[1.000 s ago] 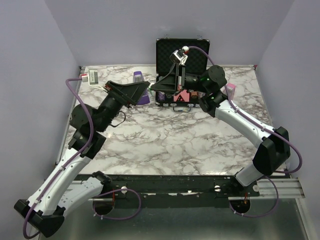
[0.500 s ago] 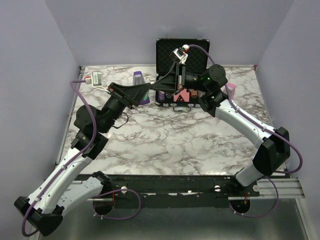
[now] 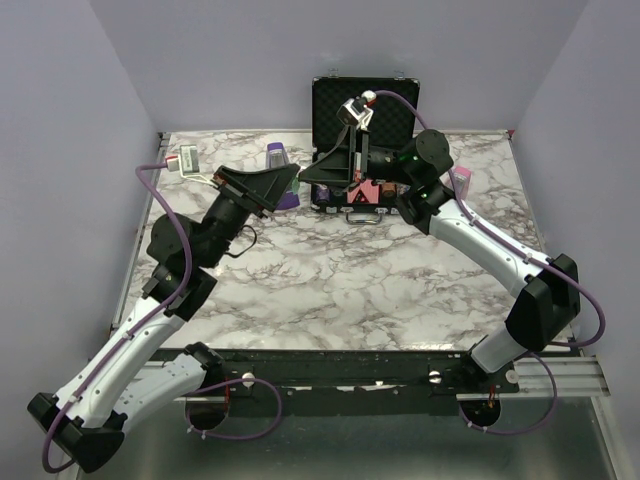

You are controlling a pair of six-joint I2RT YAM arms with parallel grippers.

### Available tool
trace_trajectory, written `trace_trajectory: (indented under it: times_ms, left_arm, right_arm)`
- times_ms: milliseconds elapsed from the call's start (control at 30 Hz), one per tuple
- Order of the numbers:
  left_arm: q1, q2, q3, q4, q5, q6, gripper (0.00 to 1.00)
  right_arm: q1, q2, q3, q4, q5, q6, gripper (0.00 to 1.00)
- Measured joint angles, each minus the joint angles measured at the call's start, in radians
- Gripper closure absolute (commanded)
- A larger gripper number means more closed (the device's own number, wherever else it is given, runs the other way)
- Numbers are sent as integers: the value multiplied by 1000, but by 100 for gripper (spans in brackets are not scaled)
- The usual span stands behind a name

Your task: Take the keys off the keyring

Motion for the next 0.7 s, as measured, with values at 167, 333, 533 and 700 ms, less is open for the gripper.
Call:
trace_trajectory:
  times_ms: [167,333,533,700]
  left_arm:
    - [-11,0,-2,1,-2,0,70]
    - [-12,0,-2,5,-18,0,67]
    - [-12,0,-2,7,-30,1,67]
    - [-13,0,-2,7,-35,2,77]
  right_arm:
    - [0,0,0,-1,0,0,99]
    - [0,0,0,-1,-1,0,99]
    - [2,0,0,-6,-2,-1,99]
    - [7,0,0,-8,-3,-8,99]
